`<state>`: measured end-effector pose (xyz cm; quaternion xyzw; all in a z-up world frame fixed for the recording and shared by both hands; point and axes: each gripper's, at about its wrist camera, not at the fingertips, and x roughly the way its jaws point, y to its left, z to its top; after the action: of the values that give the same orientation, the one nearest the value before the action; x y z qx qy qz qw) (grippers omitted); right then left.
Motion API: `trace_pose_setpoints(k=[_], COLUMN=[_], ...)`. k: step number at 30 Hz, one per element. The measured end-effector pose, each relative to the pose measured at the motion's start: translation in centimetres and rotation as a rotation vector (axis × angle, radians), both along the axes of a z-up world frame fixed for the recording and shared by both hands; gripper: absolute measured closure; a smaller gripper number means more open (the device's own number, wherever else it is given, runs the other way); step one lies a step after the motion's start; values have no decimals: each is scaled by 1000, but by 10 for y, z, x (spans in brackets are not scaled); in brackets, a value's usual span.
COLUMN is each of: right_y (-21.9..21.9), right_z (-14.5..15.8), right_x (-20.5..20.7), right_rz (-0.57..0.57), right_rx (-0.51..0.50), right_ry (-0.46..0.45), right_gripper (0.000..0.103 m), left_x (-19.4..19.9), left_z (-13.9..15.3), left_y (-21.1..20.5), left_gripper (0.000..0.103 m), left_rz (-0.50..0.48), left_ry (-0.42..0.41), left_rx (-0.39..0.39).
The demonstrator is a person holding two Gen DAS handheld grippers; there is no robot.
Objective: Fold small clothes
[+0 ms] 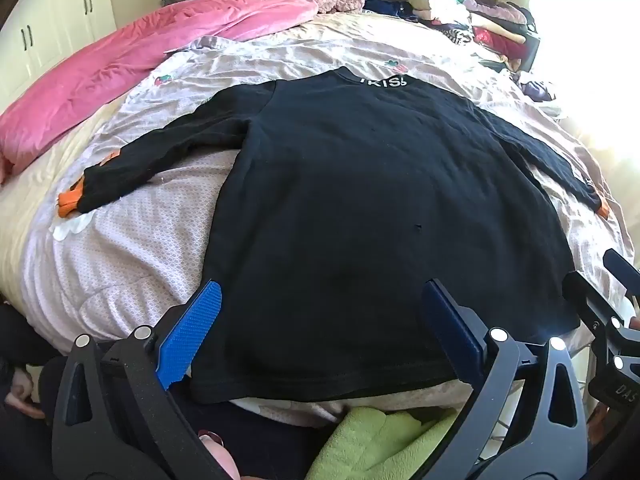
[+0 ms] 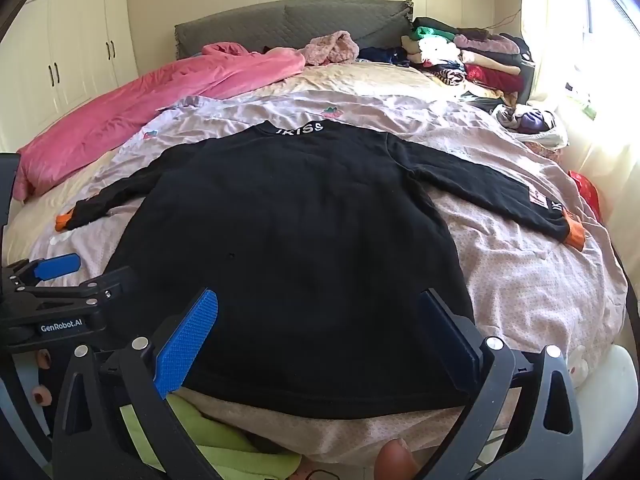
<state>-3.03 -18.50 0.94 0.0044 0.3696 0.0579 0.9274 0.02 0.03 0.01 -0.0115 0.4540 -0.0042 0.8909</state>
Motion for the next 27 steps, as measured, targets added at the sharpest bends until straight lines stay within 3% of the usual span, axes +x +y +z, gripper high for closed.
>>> trace_pose_setpoints(k=[27], right_y=[8], right_z=[6], right_x=[2], right_rz=[11], right_rx=[-27], right_ry=[0], right_gripper=[4], left_x=[-1], left_z=[7], left_y=[5], left_gripper=[9], left_rz=[27], left_ry=[-32], left_rx=[6])
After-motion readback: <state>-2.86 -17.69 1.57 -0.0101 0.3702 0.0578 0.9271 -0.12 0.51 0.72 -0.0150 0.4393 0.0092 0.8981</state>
